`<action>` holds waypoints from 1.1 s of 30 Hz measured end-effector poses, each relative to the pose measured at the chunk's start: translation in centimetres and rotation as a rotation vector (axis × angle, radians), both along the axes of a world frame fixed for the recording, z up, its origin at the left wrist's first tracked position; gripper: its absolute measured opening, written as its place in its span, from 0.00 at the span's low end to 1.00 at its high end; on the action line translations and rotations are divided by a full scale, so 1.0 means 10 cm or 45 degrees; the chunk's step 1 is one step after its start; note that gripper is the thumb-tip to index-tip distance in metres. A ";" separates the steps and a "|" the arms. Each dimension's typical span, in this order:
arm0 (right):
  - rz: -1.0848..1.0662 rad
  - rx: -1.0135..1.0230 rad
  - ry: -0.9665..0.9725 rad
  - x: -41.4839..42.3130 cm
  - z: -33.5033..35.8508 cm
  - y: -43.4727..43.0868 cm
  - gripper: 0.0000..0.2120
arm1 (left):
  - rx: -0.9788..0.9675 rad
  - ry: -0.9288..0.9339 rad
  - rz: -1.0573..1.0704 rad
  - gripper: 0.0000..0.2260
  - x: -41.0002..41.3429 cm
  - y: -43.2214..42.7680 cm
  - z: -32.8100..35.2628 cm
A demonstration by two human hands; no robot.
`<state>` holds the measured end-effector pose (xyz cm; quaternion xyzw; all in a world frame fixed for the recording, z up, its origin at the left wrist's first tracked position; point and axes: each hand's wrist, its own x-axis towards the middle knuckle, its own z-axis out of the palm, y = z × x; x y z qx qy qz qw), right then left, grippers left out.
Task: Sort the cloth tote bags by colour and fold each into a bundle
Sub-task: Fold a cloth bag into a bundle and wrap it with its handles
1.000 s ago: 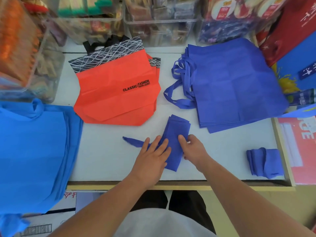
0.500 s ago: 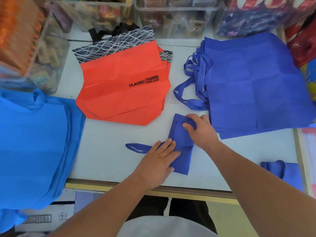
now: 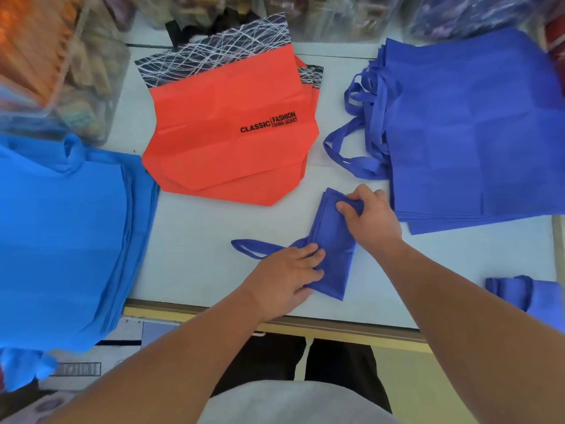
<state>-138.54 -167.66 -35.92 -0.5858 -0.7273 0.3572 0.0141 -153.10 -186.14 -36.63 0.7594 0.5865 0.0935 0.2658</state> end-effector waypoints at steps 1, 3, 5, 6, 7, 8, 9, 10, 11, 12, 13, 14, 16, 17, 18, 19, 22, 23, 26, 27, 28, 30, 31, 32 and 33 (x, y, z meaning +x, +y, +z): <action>-0.002 -0.011 0.004 0.01 0.00 -0.02 0.11 | 0.001 -0.021 0.006 0.14 -0.01 -0.02 0.00; 0.011 -0.022 0.009 0.05 0.01 -0.08 0.10 | -0.100 -0.138 0.071 0.12 -0.01 -0.04 0.09; 0.047 -0.046 0.041 0.11 0.00 -0.19 0.08 | -0.302 -0.281 0.235 0.08 0.03 0.00 0.26; 0.065 -0.074 0.061 0.14 -0.01 -0.26 0.08 | -0.380 -0.338 0.345 0.07 0.04 0.04 0.34; 0.068 -0.114 0.079 0.17 -0.02 -0.34 0.08 | -0.403 -0.367 0.441 0.06 0.04 0.09 0.40; 0.042 -0.167 0.117 0.19 -0.02 -0.41 0.08 | -0.400 -0.365 0.500 0.06 0.03 0.13 0.43; -0.011 -0.232 0.189 0.22 0.01 -0.48 0.09 | -0.418 -0.348 0.533 0.07 0.02 0.16 0.44; -0.086 -0.306 0.287 0.24 0.05 -0.53 0.11 | -0.453 -0.330 0.559 0.08 0.00 0.19 0.42; -0.173 -0.401 0.380 0.27 0.12 -0.57 0.16 | -0.492 -0.319 0.599 0.07 0.00 0.22 0.39; -0.253 -0.513 0.441 0.30 0.20 -0.59 0.19 | -0.524 -0.302 0.650 0.07 0.00 0.25 0.36; -0.298 -0.617 0.472 0.34 0.25 -0.61 0.22 | -0.542 -0.275 0.697 0.06 0.01 0.29 0.34; -0.272 -0.673 0.487 0.37 0.27 -0.62 0.22 | -0.542 -0.245 0.724 0.06 0.04 0.33 0.33; -0.102 -0.577 0.448 0.41 0.23 -0.67 0.17 | -0.530 -0.185 0.734 0.07 0.08 0.43 0.33; -0.049 -0.482 0.426 0.42 0.17 -0.69 0.15 | -0.519 -0.127 0.727 0.08 0.09 0.49 0.35; -0.030 -0.407 0.413 0.41 0.10 -0.70 0.14 | -0.500 -0.027 0.702 0.10 0.08 0.56 0.40; -0.032 -0.358 0.397 0.39 0.06 -0.70 0.13 | -0.460 0.104 0.654 0.12 0.06 0.61 0.45; -0.043 -0.296 0.339 0.30 -0.01 -0.67 0.08 | -0.230 0.370 0.402 0.15 0.01 0.65 0.65; -0.047 -0.286 0.330 0.29 -0.02 -0.66 0.07 | -0.174 0.394 0.283 0.13 0.00 0.61 0.68; -0.050 -0.263 0.309 0.27 -0.05 -0.65 0.05 | -0.176 0.423 0.065 0.18 0.03 0.30 0.57; -0.056 -0.264 0.300 0.27 -0.04 -0.65 0.04 | -0.220 0.422 0.065 0.21 0.03 0.20 0.50; -0.060 -0.265 0.284 0.26 -0.03 -0.65 0.04 | -0.254 0.424 0.079 0.23 0.03 0.12 0.42; -0.049 -0.231 0.208 0.24 0.03 -0.65 0.08 | -0.272 0.420 0.131 0.26 0.05 0.03 0.31; -0.032 -0.139 0.132 0.22 0.06 -0.67 0.12 | -0.272 0.395 0.165 0.26 0.07 0.00 0.27; -0.003 0.029 0.056 0.20 0.10 -0.72 0.16 | -0.279 0.363 0.196 0.27 0.10 -0.01 0.25; 0.046 0.223 0.029 0.17 0.14 -0.78 0.19 | -0.285 0.314 0.237 0.27 0.15 0.00 0.24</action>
